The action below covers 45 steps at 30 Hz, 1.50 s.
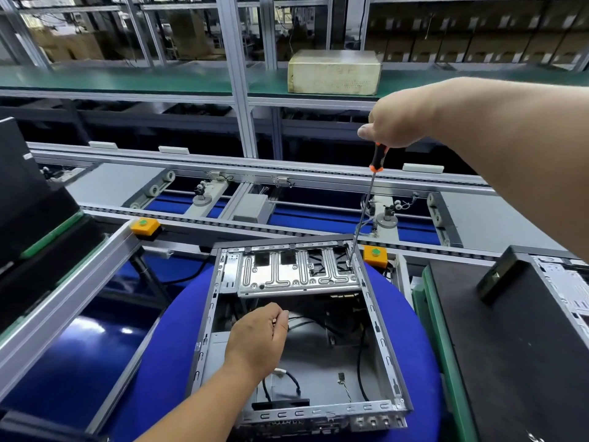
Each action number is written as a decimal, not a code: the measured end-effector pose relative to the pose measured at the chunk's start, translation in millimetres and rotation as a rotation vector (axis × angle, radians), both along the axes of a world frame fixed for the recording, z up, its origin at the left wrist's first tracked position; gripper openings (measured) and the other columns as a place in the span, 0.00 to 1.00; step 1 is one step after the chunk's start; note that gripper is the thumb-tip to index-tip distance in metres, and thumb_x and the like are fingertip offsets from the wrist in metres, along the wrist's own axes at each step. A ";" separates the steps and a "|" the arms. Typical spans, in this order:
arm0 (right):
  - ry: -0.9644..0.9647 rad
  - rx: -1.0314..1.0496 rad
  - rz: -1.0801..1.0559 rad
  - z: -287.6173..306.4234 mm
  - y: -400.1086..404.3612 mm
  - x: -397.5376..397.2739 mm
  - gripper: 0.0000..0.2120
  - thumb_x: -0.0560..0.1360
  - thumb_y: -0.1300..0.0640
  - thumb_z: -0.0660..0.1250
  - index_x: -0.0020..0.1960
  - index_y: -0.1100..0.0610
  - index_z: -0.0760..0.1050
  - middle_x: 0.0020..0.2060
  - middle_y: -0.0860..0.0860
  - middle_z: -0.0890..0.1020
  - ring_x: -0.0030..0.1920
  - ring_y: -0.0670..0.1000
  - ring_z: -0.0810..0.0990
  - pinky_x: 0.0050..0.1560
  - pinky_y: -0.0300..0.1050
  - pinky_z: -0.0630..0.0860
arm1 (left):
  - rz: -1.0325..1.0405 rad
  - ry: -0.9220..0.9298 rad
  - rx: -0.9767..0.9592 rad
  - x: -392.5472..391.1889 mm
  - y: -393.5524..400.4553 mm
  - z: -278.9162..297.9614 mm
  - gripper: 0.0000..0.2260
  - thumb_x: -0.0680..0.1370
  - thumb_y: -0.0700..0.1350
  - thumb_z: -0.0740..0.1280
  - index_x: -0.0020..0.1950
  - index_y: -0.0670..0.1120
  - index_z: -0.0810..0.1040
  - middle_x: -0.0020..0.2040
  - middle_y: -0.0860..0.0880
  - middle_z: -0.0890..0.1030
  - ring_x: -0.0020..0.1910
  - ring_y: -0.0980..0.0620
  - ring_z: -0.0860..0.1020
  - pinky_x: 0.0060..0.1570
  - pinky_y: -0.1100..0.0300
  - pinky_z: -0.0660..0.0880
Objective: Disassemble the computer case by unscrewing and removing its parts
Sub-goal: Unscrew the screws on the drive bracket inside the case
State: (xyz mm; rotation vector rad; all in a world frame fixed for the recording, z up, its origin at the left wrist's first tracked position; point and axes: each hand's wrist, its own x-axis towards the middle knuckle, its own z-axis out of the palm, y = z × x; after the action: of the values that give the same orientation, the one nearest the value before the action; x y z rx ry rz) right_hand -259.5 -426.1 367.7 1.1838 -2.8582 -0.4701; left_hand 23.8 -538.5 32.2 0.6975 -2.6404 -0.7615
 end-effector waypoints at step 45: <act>-0.235 -0.135 0.037 5.7 -7.7 11.1 0.07 0.77 0.51 0.72 0.53 0.50 0.78 0.48 0.54 0.81 0.43 0.55 0.80 0.40 0.48 0.78 | -0.008 -0.011 -0.012 -1.2 -2.4 -3.0 0.17 0.85 0.55 0.59 0.37 0.54 0.67 0.32 0.55 0.73 0.33 0.54 0.72 0.32 0.62 0.62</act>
State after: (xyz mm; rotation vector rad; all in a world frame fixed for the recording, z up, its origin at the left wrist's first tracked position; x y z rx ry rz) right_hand -248.4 -433.9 373.4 1.3468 -2.9955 -0.1414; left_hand 22.6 -540.9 29.2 0.6903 -2.6569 -0.7458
